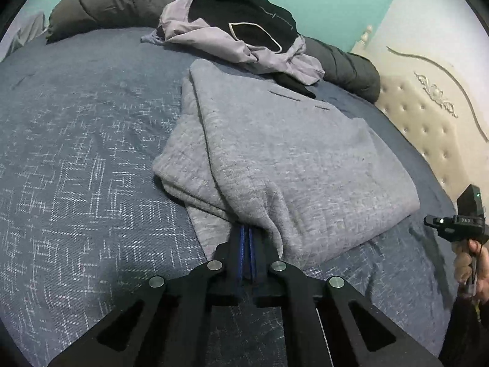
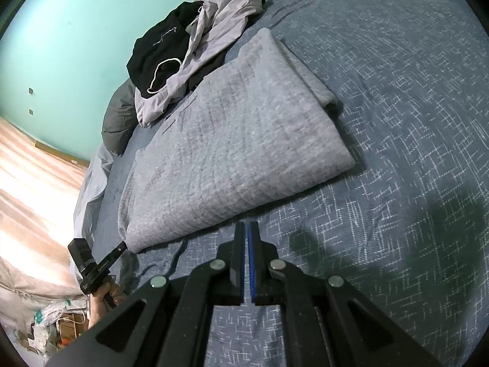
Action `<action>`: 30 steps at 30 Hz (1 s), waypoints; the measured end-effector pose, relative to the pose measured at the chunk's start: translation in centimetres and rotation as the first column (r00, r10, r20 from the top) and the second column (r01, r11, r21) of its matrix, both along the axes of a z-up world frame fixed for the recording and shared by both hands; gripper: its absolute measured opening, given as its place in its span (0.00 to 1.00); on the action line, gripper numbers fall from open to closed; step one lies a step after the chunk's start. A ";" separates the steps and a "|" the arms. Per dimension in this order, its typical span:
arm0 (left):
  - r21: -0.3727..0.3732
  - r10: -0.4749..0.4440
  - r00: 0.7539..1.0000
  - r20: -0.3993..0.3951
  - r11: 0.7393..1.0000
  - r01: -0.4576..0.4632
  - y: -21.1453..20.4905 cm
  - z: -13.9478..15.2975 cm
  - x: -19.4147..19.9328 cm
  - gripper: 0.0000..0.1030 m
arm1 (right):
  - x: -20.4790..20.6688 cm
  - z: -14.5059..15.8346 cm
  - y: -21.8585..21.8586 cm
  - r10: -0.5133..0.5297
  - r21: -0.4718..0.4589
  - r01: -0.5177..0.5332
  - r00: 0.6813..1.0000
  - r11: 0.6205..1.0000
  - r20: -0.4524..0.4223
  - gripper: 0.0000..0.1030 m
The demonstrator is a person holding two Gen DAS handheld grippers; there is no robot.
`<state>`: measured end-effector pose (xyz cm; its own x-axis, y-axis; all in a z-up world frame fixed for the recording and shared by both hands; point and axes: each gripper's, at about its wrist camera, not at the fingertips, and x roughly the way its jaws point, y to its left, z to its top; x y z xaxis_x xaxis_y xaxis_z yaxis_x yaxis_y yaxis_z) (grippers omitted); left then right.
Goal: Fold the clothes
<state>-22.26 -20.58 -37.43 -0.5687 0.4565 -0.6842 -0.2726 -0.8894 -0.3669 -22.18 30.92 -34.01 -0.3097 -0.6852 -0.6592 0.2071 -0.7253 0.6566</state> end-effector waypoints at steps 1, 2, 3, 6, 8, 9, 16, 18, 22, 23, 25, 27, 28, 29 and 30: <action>-0.001 0.006 1.000 -0.001 1.000 -0.006 -0.3 0.2 0.2 0.03 | 0.0 0.1 -0.1 0.000 -0.002 0.000 1.000 1.000 -0.001 0.03; -0.001 0.013 1.000 -0.002 1.000 -0.013 -0.6 0.4 0.4 0.03 | 0.0 0.1 -0.1 0.002 -0.003 -0.002 1.000 1.000 -0.001 0.03; -0.001 0.020 1.000 -0.002 1.000 -0.020 -0.9 0.5 0.5 0.03 | 0.0 0.1 -0.2 0.002 -0.004 -0.002 1.000 1.000 -0.001 0.02; 0.040 0.042 0.999 -0.009 0.998 -0.042 -2.1 0.7 0.8 0.03 | 0.0 -0.1 -0.3 0.002 -0.006 -0.002 1.000 1.000 0.003 0.03; 0.054 0.037 0.999 -0.004 0.998 -0.036 -2.0 0.7 0.6 0.04 | 0.1 -0.1 -0.3 0.000 -0.009 0.000 1.000 1.000 0.006 0.03; 0.060 0.033 0.999 -0.001 0.998 -0.032 -2.0 0.7 0.4 0.04 | 0.1 -0.1 -0.4 0.002 -0.009 -0.002 1.000 1.000 0.006 0.02; 0.061 -0.028 0.998 0.054 0.998 0.024 -1.0 0.5 -0.5 0.30 | 0.2 0.1 -0.3 0.002 -0.009 -0.002 1.000 1.000 0.001 0.02; 0.080 -0.024 0.997 0.071 0.997 0.018 -1.6 0.4 -0.5 0.37 | 0.1 0.0 -0.3 0.000 -0.012 0.000 1.000 1.000 0.003 0.03; 0.085 -0.046 0.996 0.076 0.996 0.039 -1.8 0.0 -0.3 0.38 | 0.0 -0.2 -0.5 0.001 -0.013 -0.001 1.000 1.000 0.007 0.03; 0.079 -0.060 0.996 0.071 0.995 0.054 -1.6 0.0 -0.3 0.38 | 0.0 -0.2 -0.6 0.002 -0.013 -0.002 1.000 1.000 0.008 0.03; 0.032 -0.084 0.995 0.058 0.996 0.082 -0.8 0.2 -0.2 0.38 | 0.1 -0.2 -0.7 0.006 -0.015 -0.006 1.000 1.000 0.009 0.03; 0.010 -0.104 0.993 0.047 0.995 0.104 -0.5 0.7 0.1 0.38 | 0.1 0.0 -0.8 0.010 -0.014 -0.010 1.000 1.000 0.006 0.03; -0.002 -0.113 0.993 0.041 0.994 0.114 -0.4 0.9 0.2 0.38 | 0.0 0.0 -0.7 0.008 -0.013 -0.008 1.000 1.000 0.006 0.03; -0.014 -0.117 0.992 0.036 0.993 0.118 -0.4 1.0 0.4 0.38 | 0.0 0.0 -0.6 0.006 -0.013 -0.006 1.000 1.000 0.006 0.03; -0.025 -0.121 0.992 0.031 0.992 0.122 -0.4 1.0 0.5 0.38 | -0.1 0.0 -0.6 0.004 -0.012 -0.003 1.000 1.000 0.006 0.03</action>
<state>-21.75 -20.96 -36.43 -0.4893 0.5021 -0.7130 -0.3686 -0.8601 -0.3527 -22.28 30.35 -34.02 -0.3034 -0.6942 -0.6528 0.2057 -0.7166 0.6665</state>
